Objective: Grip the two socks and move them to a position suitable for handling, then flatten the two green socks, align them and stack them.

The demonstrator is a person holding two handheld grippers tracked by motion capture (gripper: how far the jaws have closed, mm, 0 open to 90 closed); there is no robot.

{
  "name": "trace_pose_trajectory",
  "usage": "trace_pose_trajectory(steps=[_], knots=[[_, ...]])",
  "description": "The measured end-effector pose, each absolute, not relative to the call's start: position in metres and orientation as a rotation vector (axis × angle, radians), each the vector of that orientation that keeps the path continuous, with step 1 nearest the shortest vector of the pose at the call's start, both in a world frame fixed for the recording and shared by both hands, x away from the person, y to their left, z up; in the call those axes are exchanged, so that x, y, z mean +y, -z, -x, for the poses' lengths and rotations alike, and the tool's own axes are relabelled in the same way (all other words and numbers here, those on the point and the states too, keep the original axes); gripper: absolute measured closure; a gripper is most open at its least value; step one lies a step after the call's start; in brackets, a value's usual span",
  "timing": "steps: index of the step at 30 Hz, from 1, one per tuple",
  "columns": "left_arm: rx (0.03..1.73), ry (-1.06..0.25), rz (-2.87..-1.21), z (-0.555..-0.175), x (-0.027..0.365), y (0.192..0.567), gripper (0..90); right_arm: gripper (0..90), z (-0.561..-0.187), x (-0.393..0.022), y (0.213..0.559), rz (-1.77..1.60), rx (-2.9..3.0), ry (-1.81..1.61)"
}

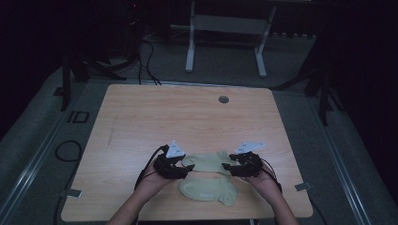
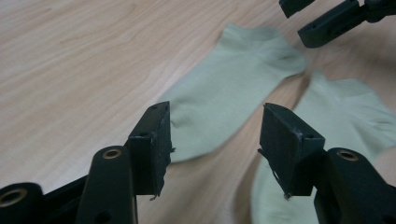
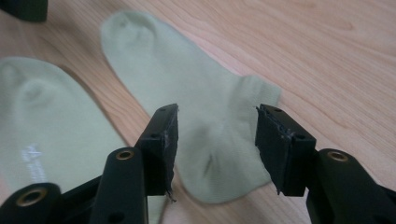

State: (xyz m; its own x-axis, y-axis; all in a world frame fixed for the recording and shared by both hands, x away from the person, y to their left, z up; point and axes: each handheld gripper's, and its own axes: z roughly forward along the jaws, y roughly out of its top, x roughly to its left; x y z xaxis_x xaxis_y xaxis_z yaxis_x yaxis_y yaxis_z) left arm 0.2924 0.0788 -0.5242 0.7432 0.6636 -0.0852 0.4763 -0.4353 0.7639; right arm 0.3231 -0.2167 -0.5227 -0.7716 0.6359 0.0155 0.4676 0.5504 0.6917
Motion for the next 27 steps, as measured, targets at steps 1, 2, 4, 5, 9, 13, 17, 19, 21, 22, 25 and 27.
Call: trace_pose_trajectory(steps=[1,2,4,5,9,13,17,19,21,22,25,27], knots=[[0.856,-0.273,-2.108,-0.29,0.081,0.526,43.2,48.9,-0.321,-0.217,0.521,-0.945,2.545,-1.047],[0.858,-0.264,-2.106,-0.288,0.083,0.528,42.2,48.9,-0.32,-0.218,0.521,-0.962,2.548,-1.057],[0.875,-0.26,-2.104,-0.282,0.087,0.531,42.0,48.6,-0.317,-0.22,0.519,-0.982,2.543,-1.067],[0.891,-0.256,-2.1,-0.276,0.09,0.534,41.3,48.4,-0.315,-0.222,0.519,-1.0,2.542,-1.08],[0.931,-0.261,-2.09,-0.268,0.095,0.537,40.4,47.5,-0.308,-0.225,0.521,-1.014,2.55,-1.08],[0.936,-0.258,-2.079,-0.257,0.102,0.537,40.3,39.0,-0.295,-0.229,0.519,-0.98,2.557,-1.087],[0.944,-0.255,-2.075,-0.249,0.105,0.533,40.2,34.6,-0.286,-0.233,0.517,-0.958,2.546,-1.103],[0.936,-0.25,-2.073,-0.246,0.106,0.532,38.9,33.1,-0.277,-0.238,0.515,-0.952,2.536,-1.116],[0.935,-0.245,-2.068,-0.243,0.108,0.532,38.9,30.2,-0.27,-0.244,0.515,-0.966,2.514,-1.093],[0.937,-0.237,-2.063,-0.242,0.109,0.533,38.9,30.6,-0.268,-0.247,0.515,-0.97,2.504,-1.081],[0.955,-0.218,-2.04,-0.241,0.11,0.537,38.9,39.0,-0.259,-0.254,0.516,-1.001,2.494,-1.043],[0.966,-0.197,-2.033,-0.241,0.109,0.54,38.9,41.5,-0.253,-0.258,0.519,-1.011,2.479,-1.044]])
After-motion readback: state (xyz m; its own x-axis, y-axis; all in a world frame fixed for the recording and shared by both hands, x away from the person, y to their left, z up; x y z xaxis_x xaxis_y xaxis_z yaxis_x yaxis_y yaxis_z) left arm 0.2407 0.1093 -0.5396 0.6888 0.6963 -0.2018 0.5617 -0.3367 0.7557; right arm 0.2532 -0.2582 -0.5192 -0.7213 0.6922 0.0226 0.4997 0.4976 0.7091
